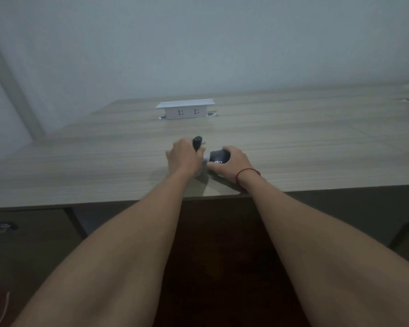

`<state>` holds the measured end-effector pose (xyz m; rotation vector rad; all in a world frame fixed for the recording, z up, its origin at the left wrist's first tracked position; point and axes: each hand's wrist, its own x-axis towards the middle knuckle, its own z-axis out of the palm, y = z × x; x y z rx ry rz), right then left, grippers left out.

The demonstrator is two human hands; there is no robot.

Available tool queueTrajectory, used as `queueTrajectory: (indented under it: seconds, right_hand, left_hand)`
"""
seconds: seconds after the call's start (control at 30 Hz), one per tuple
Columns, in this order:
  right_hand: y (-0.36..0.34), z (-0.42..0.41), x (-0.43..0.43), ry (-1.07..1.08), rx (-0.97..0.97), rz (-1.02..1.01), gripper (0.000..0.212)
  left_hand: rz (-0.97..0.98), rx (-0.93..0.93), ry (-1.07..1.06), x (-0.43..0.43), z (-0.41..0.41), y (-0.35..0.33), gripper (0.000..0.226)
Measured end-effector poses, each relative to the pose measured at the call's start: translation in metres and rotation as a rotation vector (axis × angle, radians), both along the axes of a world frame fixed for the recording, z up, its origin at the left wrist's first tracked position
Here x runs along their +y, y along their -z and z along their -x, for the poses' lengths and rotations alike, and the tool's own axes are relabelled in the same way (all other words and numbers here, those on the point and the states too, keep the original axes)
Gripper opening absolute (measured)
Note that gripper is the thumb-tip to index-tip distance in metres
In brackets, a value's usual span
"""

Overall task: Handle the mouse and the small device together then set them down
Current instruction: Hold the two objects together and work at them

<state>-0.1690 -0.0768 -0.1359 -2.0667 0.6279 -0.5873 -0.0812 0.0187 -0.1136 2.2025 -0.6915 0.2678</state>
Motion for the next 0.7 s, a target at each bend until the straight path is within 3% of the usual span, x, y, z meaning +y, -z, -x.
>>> queueTrajectory:
  seconds: [0.1,0.23,0.4,0.5,0.6,0.7]
  right_hand:
    - [-0.002,-0.001,0.000,0.003,0.020,0.106,0.069]
    - [-0.001,-0.002,0.000,-0.011,0.043,0.121,0.074]
    - [0.001,-0.001,-0.001,-0.006,0.035,0.102,0.075]
    - [0.002,-0.003,-0.001,0.016,0.033,0.144,0.064]
    - [-0.002,-0.006,-0.001,0.021,0.019,0.114,0.034]
    - [-0.005,-0.007,-0.002,-0.002,0.023,0.106,0.028]
  left_hand:
    - [0.131,0.024,-0.031,0.010,-0.004,0.010,0.022]
    - [0.401,0.212,0.025,0.006,0.002,-0.004,0.032]
    - [0.374,0.284,-0.003,-0.003,0.004,0.001,0.031]
    - [0.364,0.369,-0.006,-0.002,-0.003,0.008,0.034]
    - [0.314,0.407,0.029,0.005,-0.013,0.007,0.042]
    - [0.295,0.383,0.009,0.009,-0.013,0.001,0.046]
